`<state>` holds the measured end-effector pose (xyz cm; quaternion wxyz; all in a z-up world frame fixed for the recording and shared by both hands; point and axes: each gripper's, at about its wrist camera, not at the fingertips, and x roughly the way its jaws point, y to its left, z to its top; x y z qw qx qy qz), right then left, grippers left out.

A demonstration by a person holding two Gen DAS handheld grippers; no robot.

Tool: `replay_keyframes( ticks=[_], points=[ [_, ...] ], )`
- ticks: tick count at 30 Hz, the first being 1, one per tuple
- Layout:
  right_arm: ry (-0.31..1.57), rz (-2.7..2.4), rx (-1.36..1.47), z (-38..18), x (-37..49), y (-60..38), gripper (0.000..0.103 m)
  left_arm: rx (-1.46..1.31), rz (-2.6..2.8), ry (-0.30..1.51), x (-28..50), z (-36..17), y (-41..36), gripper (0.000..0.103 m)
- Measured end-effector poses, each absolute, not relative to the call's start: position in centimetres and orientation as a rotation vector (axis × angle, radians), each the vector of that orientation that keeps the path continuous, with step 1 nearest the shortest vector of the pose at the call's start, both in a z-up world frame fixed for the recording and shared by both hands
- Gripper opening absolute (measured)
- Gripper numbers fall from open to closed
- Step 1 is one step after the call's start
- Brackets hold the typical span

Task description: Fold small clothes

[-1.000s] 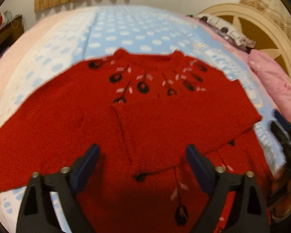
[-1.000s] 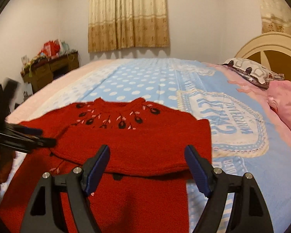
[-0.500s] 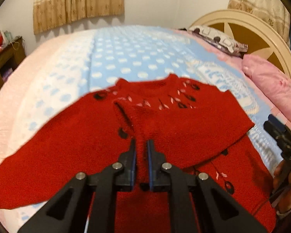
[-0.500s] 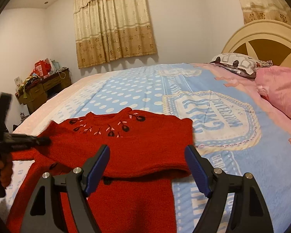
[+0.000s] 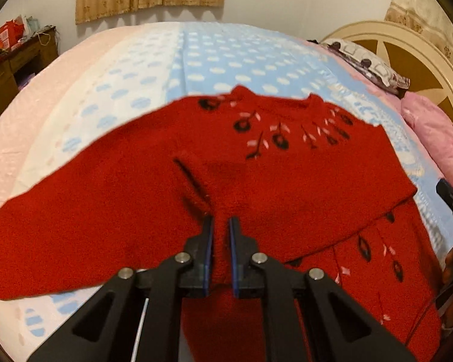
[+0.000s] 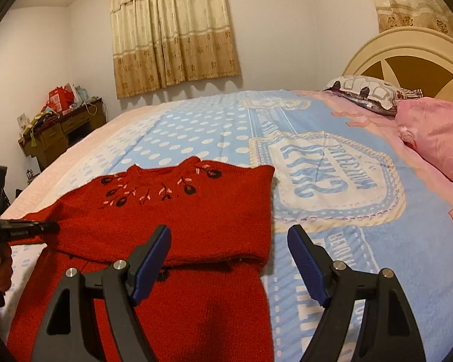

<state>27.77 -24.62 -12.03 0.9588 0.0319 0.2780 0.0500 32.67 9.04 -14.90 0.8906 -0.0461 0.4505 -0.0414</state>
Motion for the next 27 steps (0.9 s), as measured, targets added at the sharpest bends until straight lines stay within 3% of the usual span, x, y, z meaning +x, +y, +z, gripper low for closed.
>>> replay_keyframes(
  ticks=[16, 21, 24, 26, 27],
  points=[
    [0.669, 0.106, 0.009, -13.9, 29.2, -23.4, 0.081, -0.136, -0.086, 0.91, 31.3, -15.9, 11.4, 0.008],
    [0.706, 0.124, 0.033, -13.5, 29.8, -23.6, 0.081, -0.16, -0.078, 0.893, 31.0, -15.5, 11.7, 0.014],
    [0.705, 0.159, 0.022, -12.1, 30.3, -23.1, 0.081, -0.15, -0.062, 0.865, 30.7, -14.9, 11.7, 0.036],
    [0.741, 0.232, -0.024, -11.8, 31.4, -21.8, 0.081, -0.136, -0.039, 0.844, 30.7, -14.8, 11.6, 0.06],
    [0.778, 0.27, -0.055, -12.1, 32.4, -21.0, 0.081, -0.133, -0.029, 0.838, 30.7, -14.8, 11.6, 0.062]
  ],
)
